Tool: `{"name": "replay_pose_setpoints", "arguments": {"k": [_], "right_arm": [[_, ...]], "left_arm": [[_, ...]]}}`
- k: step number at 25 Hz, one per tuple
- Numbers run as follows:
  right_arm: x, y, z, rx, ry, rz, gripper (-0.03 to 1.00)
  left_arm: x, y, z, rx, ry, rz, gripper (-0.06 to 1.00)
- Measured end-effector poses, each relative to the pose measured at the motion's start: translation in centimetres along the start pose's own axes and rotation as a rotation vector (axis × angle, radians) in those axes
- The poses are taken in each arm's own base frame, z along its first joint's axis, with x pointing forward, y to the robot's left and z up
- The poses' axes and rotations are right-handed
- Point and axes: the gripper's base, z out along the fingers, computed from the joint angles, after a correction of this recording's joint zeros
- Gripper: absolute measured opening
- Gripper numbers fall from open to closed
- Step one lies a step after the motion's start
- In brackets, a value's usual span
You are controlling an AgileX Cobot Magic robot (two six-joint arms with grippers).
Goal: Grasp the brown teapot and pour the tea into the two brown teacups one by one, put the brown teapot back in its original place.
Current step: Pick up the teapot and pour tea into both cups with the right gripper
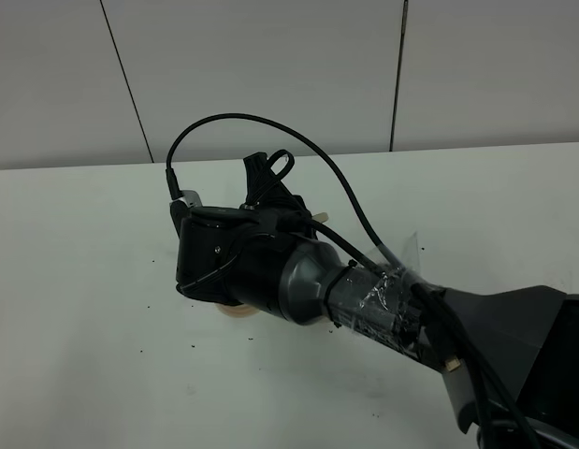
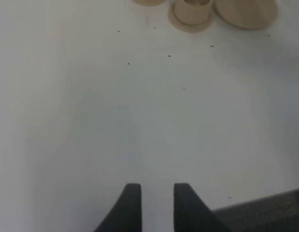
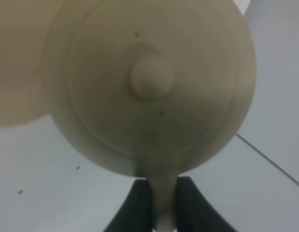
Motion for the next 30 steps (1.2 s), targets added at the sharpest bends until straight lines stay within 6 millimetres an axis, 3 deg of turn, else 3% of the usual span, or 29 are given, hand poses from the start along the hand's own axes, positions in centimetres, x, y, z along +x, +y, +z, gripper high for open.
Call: {"name": "replay_pose_setpoints", "arguments": {"k": [30], "right_arm": [[-0.46,0.00,-0.79,0.044,0.021,-0.041,0.10]], "left_arm": [[0.00,0.00,0.00,0.000,0.000,0.000,0.24]]}}
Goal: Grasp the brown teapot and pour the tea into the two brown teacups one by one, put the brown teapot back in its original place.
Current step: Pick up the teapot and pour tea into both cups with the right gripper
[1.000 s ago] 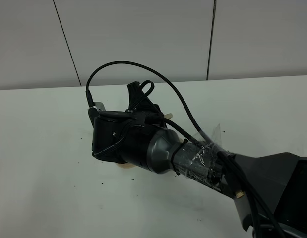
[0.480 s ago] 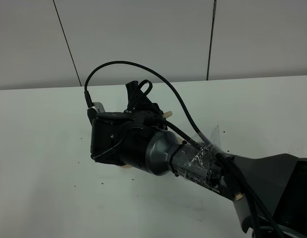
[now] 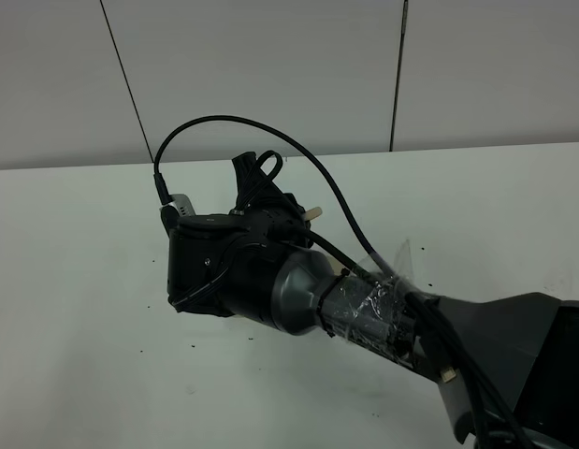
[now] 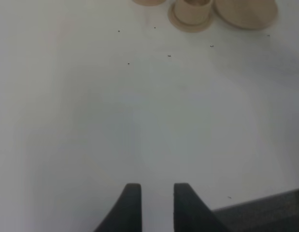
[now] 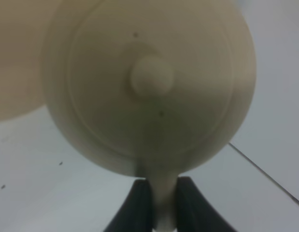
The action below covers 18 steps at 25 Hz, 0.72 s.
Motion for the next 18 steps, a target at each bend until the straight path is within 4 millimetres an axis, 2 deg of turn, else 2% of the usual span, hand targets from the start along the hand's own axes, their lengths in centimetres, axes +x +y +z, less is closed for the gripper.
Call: {"name": "replay_pose_setpoints", "arguments": {"k": [18], "right_arm": [[-0.43,-0.11,-0.76,0.047,0.018,-0.042,0.10]], "left_arm": [[0.00,0.00,0.00,0.000,0.000,0.000,0.24]]}}
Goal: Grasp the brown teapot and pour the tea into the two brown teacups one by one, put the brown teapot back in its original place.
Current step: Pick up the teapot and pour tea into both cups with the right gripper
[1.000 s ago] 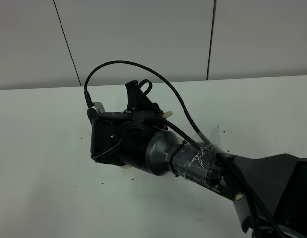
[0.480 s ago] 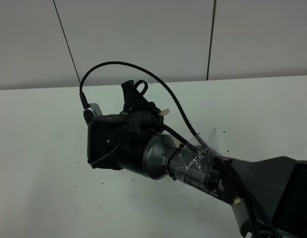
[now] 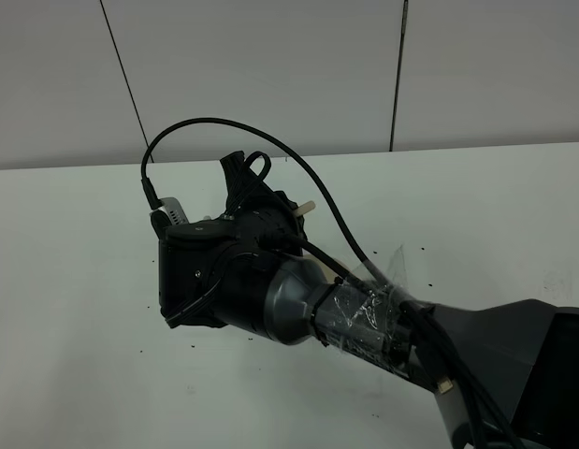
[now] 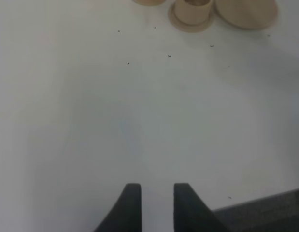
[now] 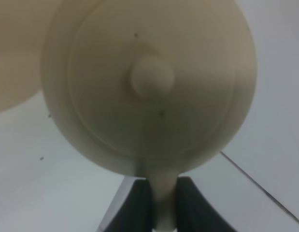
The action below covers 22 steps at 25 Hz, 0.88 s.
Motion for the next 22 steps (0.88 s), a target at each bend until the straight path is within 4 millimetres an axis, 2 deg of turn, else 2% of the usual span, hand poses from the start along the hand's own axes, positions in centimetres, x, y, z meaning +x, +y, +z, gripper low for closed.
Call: {"name": "replay_pose_setpoints", "arguments": {"k": [22], "right_arm": [[0.22,-0.33,-0.01,0.036,0.025,-0.029,0.10]], "left_arm": [[0.00,0.00,0.00,0.000,0.000,0.000,0.24]]}}
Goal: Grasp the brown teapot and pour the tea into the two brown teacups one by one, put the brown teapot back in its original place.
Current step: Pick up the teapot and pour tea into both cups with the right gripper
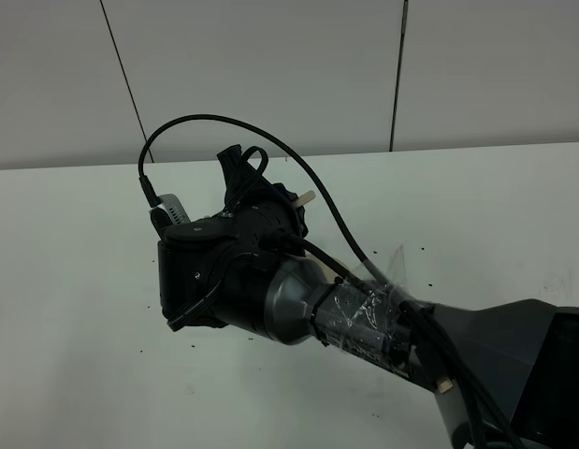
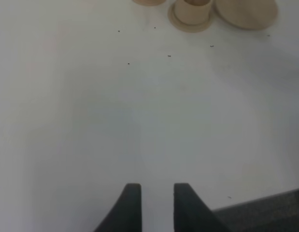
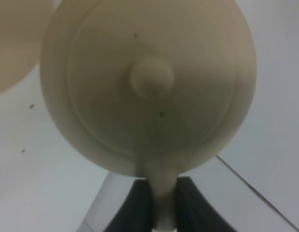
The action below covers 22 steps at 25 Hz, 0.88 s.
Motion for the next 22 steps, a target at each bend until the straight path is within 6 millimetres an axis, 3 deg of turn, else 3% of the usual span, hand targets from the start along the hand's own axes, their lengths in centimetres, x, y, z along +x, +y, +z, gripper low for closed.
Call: {"name": "replay_pose_setpoints", "arguments": {"k": [12,22], "right_arm": [[-1.5,1.4,1.4,-0.039,0.007,-0.046,0.10],[-1.5,1.5,1.5,-0.045,0.005,-0.046,0.10]], "left_arm": [[0.0,0.0,0.0,0.000,0.000,0.000,0.24],[0.0,0.0,0.0,0.000,0.000,0.000,0.24]]}}
